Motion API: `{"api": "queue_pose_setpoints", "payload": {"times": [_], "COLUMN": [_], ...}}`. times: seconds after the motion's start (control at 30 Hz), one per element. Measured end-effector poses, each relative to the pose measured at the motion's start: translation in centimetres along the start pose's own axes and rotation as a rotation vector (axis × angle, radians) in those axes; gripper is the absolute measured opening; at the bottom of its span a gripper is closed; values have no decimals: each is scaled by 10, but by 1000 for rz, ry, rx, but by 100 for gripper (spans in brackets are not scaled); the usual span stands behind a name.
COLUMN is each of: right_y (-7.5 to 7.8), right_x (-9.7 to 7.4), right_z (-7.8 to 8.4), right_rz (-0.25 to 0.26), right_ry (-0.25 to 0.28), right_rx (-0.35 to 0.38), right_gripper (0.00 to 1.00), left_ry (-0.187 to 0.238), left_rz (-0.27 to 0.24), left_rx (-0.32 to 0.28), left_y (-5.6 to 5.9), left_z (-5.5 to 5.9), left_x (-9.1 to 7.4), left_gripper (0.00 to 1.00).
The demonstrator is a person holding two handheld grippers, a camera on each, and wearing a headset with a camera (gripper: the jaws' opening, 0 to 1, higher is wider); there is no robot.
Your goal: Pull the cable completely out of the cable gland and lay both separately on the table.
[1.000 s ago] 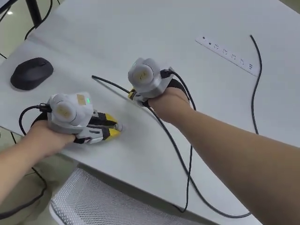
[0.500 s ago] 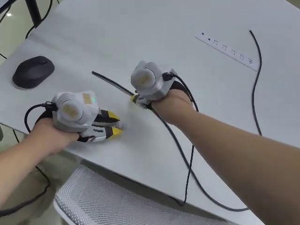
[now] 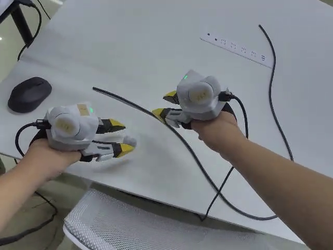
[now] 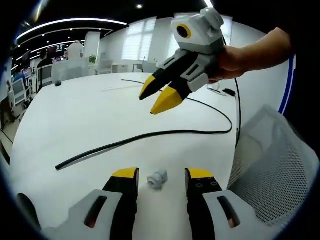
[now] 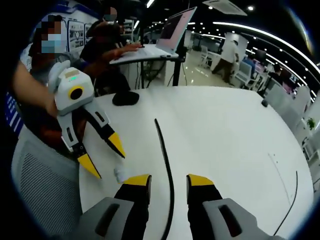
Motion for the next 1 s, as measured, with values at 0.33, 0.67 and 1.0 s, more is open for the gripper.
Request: {"api": "queue_pose_setpoints", "payload": {"times": [0.33,0.67,1.0], "right_y": [-9,-25,-32], "right_x": [-59,-111,-135], "right_z": [41,78,103], "right_rz": [-14,33,68], "right_ry": [151,296,338], "right_rx": [195,350,427], "right_gripper": [45,67,79], "left_ry": [37,58,48], "left_rz": [21,12,8], "left_rx": [-41,-60,-77], "left_y": [15,27,31], "left_z": [-23,-41,-42], "left_x": [-5,-10,-20], "left_gripper": [49,64,73]}}
Point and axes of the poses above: the centre of the closed fingertips' face, and the gripper's own axes: x roughly forward along the fingers, y roughly to its right, z roughly out of its underside, the point moved 3 cm from there along -x, roughly backward along the fingers, and after that the axes turned 9 degrees about x, right-handed, at the moved point
